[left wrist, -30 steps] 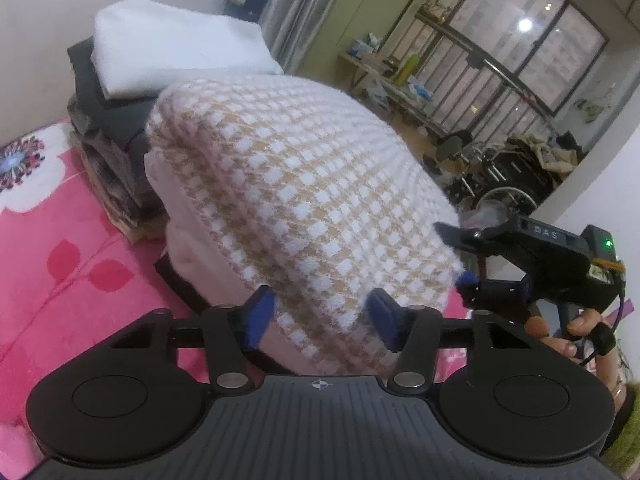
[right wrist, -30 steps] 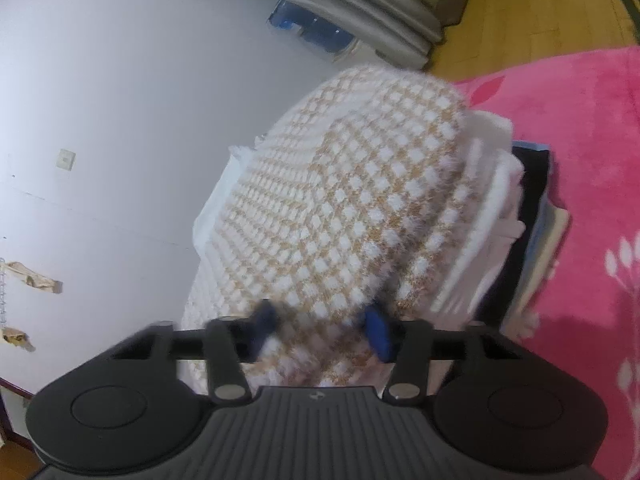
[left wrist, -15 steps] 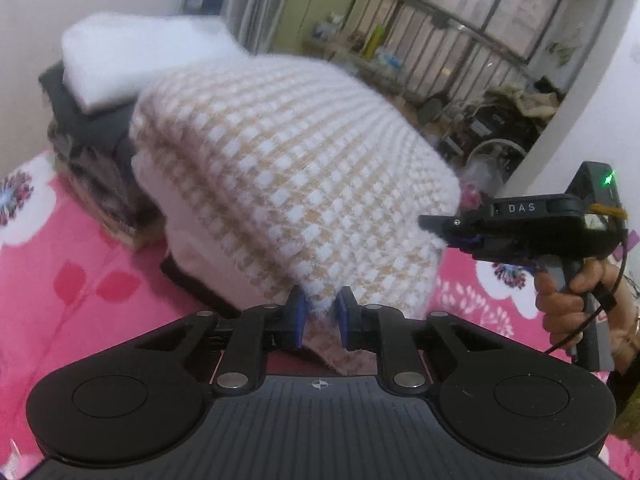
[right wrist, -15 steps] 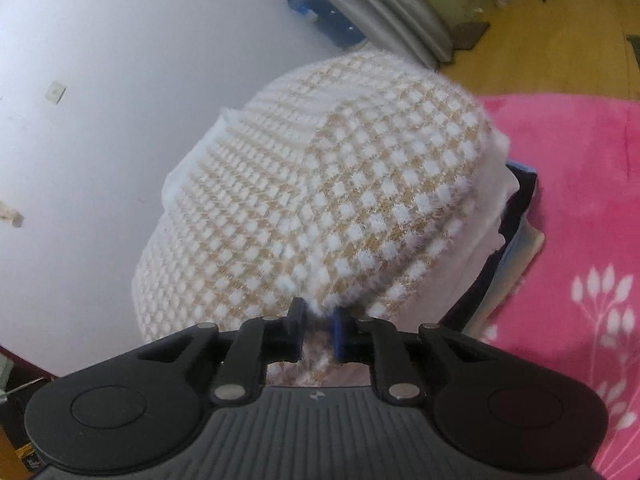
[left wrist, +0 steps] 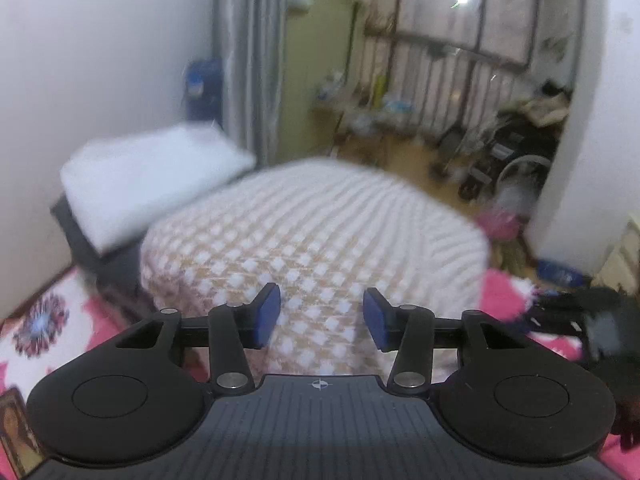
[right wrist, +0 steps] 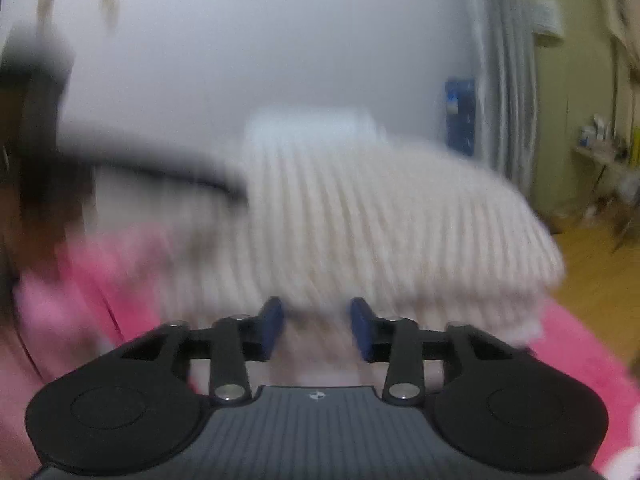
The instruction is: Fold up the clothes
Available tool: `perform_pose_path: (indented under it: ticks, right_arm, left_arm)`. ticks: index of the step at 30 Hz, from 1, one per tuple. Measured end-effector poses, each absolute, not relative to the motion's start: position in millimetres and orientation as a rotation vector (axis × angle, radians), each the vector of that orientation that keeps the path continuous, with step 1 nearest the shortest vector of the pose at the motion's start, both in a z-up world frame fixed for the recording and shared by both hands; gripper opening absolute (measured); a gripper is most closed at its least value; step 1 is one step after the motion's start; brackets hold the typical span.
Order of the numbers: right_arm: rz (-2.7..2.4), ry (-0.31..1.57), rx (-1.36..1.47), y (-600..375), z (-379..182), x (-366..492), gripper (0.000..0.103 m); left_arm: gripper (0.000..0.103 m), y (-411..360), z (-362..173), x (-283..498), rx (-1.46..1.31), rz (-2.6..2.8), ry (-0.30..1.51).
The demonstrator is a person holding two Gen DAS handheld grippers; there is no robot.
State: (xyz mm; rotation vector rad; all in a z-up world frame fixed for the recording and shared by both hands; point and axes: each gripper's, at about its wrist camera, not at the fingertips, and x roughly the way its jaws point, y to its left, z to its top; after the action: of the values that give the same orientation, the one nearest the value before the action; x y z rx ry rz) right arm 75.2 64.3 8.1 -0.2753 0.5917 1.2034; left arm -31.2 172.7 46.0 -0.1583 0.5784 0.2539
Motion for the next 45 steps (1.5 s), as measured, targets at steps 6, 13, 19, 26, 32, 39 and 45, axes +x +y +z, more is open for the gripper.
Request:
perform_pose_path:
  ticks: [6,13,19,26,32,39,45]
  right_arm:
    - [1.067,0.601,-0.098,15.9,28.0,120.1,0.039]
    - [1.119,0.588,0.055,45.2,28.0,182.8,0.038]
    - [0.855,0.727,0.161,18.6,-16.6,229.7,0.038]
    - [1.024,0.54,0.144,40.5,51.6,178.4,0.038]
    - [1.227,0.452,0.058,97.8,68.8,114.7,0.038]
    - [1.162,0.525,-0.256,157.4,12.5,91.4,0.038]
    - [1.208,0.4,-0.25,146.6,62.9,68.8,0.038]
  left_arm:
    - [0.051,161.2,40.6,-32.3,-0.098,0.269,0.543]
    - [0.053,153.9,41.2,-31.9,-0.049,0.288,0.547]
    - [0.056,150.1,41.5,-27.9,0.022,0.242,0.552]
    - [0.057,165.9,58.0,-52.1,-0.09,0.218,0.47]
    - [0.057,245.0,79.4,-20.2,-0.241,0.261,0.425]
    - [0.059,331.1,29.1,11.5,-0.559,0.285,0.558]
    - [0.058,346.7,28.8,13.0,-0.675,0.268,0.54]
